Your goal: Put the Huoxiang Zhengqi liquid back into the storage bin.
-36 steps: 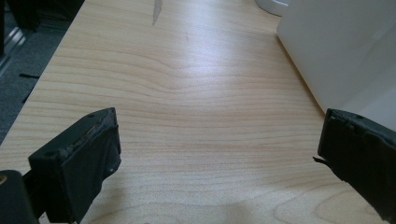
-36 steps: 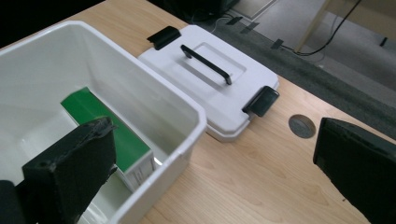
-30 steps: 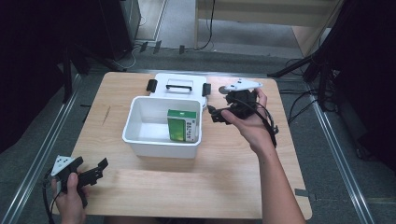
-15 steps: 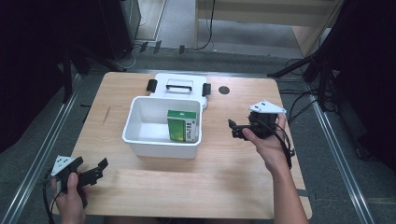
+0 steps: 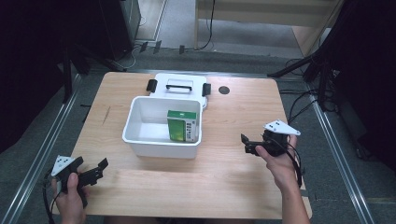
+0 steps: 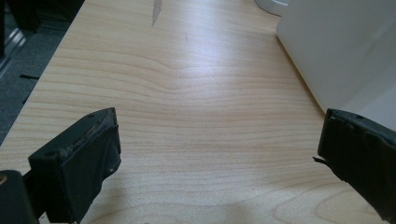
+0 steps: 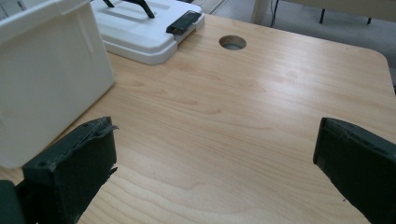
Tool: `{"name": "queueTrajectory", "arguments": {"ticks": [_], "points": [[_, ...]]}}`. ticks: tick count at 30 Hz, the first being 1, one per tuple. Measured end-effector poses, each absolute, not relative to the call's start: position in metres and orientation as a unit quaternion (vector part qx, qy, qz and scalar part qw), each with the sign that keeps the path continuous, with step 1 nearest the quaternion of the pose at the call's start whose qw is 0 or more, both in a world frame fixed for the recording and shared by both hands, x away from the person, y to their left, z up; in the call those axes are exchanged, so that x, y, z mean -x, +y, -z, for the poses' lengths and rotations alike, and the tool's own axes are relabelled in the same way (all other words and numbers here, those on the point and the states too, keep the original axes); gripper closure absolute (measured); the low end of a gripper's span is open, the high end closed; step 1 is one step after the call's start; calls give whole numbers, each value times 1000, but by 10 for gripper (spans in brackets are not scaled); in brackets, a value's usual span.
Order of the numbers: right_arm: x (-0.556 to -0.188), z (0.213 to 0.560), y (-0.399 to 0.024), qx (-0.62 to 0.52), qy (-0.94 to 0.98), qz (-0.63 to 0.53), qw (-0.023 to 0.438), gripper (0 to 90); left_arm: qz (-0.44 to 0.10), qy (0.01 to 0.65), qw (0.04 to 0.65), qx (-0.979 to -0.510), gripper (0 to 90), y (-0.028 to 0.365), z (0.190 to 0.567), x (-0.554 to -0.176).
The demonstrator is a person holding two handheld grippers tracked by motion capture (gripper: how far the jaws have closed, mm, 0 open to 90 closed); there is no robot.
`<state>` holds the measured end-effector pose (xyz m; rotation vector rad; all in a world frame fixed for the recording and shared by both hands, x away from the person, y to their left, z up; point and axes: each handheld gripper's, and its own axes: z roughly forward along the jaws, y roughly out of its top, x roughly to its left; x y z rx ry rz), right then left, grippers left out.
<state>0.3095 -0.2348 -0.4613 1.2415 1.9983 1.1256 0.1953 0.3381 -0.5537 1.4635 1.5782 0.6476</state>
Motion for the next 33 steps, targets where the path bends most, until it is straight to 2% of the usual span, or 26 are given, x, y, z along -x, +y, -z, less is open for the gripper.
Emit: {"name": "queueTrajectory", "arguments": {"ticks": [19,33], "points": [[-262,516,-300,-499,715,-421,252,0,-261,628,435,-590,0,338,554,-195],[-233,535,-338,-514,705,-421,248,0,-263,626,434,-592,0,336,553,-195]]}}
